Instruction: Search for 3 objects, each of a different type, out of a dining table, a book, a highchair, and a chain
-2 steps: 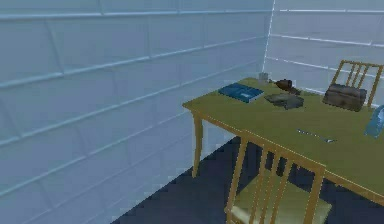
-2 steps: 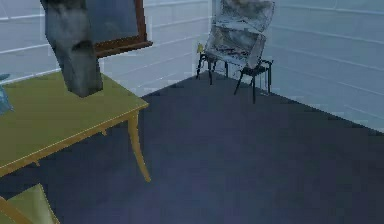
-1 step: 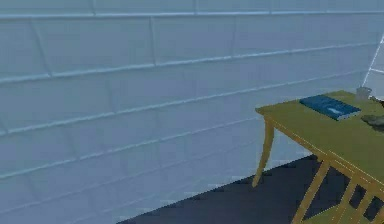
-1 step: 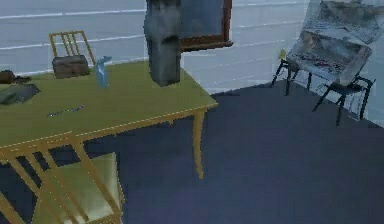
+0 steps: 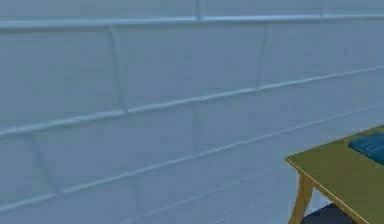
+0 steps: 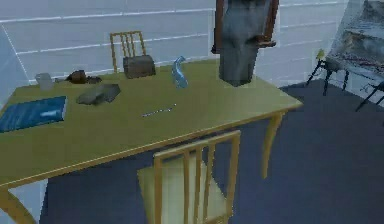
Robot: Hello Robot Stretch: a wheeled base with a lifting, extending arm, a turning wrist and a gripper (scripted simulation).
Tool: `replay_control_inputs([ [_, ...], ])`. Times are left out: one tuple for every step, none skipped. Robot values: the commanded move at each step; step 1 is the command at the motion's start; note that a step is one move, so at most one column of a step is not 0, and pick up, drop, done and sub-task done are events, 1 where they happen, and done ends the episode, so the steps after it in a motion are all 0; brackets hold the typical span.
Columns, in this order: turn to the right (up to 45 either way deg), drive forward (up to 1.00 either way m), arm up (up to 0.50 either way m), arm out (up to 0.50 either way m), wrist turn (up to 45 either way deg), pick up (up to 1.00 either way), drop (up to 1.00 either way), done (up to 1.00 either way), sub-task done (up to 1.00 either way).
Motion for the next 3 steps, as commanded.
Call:
replay_control_inputs([
  [45.0,0.00,0.00,0.00,0.0,0.00,0.00,0.00,0.00],
  [0.0,0.00,0.00,0.00,0.0,0.00,0.00,0.00,1.00],
  [45.0,0.00,0.00,0.00,0.0,0.00,0.00,0.00,0.00],
])
